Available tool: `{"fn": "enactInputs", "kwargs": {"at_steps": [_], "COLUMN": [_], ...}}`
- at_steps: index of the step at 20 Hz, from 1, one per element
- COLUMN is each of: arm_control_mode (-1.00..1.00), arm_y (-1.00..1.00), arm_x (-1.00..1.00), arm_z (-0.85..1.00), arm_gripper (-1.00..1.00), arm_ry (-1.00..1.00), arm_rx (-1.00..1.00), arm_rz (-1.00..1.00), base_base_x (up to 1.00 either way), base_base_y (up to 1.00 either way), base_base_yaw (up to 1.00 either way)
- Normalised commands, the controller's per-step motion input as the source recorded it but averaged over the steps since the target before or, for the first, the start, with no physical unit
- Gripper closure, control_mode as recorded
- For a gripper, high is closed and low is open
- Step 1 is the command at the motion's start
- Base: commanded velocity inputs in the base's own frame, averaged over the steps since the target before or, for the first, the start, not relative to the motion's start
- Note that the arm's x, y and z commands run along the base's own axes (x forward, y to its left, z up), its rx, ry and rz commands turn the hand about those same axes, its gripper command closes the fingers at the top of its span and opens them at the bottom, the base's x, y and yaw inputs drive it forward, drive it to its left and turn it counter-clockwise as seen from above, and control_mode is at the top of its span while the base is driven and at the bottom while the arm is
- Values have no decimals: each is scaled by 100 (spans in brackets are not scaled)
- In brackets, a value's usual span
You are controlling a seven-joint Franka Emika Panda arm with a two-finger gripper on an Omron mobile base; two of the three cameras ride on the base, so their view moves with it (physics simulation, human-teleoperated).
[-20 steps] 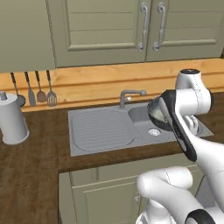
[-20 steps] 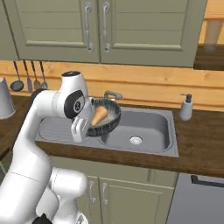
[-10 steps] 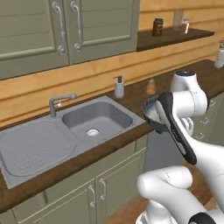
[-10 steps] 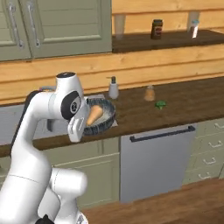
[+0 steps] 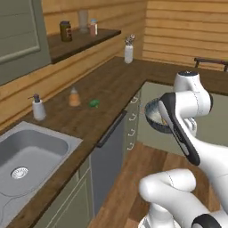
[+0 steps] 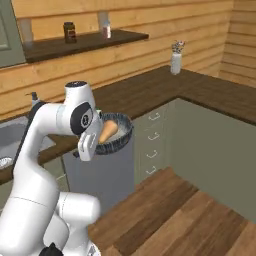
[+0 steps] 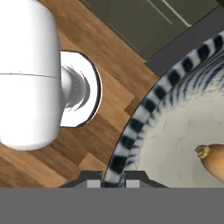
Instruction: Pick the squash from the sink and place it in the bowl. Then pick the bowl and place it in the microwave. Then close the microwave door and press the start button.
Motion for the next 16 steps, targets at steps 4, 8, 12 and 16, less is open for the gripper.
{"fn": "enactInputs", "kwargs": {"at_steps": [4,8,12,16], "arm_control_mode": [100,100,100,100], "arm_y": [0,0,0,0], "arm_x": [0,0,0,0], "arm_z": [0,0,0,0], "arm_gripper": [100,100,100,100], "arm_ry": [0,0,0,0], "arm_rx": [0,0,0,0], "arm_rz": [0,0,0,0], "base_base_x": [14,20,23,26], "base_base_y": [-55,-34,-36,-49], "base_base_yaw": [-73,-71,-69,-64]}}
